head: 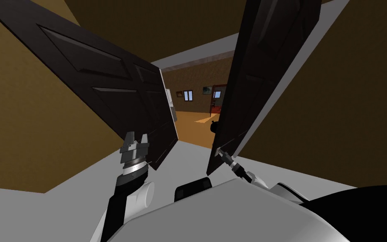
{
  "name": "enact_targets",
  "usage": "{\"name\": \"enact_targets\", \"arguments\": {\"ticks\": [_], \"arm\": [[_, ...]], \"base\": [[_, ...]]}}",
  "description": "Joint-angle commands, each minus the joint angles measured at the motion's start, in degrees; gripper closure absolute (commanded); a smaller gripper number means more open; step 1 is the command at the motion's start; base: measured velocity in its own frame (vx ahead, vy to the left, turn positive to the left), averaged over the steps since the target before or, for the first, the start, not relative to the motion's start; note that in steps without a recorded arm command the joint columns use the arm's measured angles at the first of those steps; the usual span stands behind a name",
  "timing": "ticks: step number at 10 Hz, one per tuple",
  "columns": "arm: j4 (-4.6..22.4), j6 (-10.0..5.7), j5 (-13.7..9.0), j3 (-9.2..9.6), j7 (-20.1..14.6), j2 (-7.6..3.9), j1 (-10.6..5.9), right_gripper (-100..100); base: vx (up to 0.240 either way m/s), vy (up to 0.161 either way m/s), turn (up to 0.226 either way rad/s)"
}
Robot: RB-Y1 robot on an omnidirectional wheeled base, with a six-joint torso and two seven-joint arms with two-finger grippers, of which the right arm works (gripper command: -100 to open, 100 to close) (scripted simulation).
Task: Pull the door open
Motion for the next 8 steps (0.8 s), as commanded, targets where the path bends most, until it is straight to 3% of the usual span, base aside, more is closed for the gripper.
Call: {"name": "enact_targets", "arguments": {"ticks": [1,2,8], "arm": [[0.36,-0.66,0.02,0.01,-0.08,-0.10,-0.27,100],[0.41,-0.35,0.04,0.04,-0.02,-0.02,-0.24,100],[1.83,-2.59,-0.15,-0.02,-0.21,-0.65,0.35,100]], "base": [[-0.167,-0.082,0.115],[-0.075,-0.034,0.023],[-0.160,-0.083,0.161]]}}
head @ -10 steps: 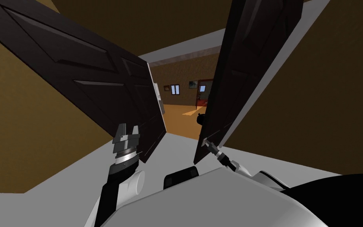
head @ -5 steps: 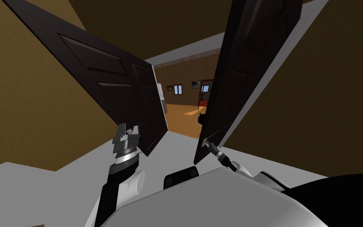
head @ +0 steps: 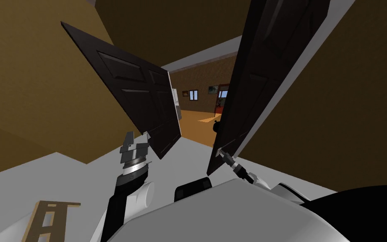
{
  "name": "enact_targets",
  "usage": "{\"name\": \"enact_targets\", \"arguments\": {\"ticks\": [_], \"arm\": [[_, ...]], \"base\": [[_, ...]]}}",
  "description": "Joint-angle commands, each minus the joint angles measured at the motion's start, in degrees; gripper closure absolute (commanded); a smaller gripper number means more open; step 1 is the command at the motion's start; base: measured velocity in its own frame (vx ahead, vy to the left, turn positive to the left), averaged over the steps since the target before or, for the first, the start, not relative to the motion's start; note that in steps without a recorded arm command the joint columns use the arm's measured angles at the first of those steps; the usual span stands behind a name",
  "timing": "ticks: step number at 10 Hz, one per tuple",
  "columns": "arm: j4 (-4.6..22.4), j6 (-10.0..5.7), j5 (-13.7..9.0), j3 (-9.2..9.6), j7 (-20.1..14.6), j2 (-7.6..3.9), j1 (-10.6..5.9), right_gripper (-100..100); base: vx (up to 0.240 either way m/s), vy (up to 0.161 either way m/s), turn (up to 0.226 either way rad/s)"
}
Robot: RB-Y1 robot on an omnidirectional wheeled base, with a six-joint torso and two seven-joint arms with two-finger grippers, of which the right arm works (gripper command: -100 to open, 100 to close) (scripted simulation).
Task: Pull the door open
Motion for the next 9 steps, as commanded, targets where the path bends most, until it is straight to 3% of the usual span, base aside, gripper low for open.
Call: {"name": "enact_targets", "arguments": {"ticks": [1,6,9], "arm": [[0.61,-0.86,-0.01,0.04,-0.04,-0.11,0.08,100],[1.61,-2.56,-0.19,-0.04,-0.19,-0.61,0.50,100],[3.93,-3.51,0.50,-0.13,-0.08,-0.16,-0.74,100]], "base": [[-0.186,-0.102,0.157],[-0.186,-0.101,0.162],[-0.134,-0.054,0.108]]}}
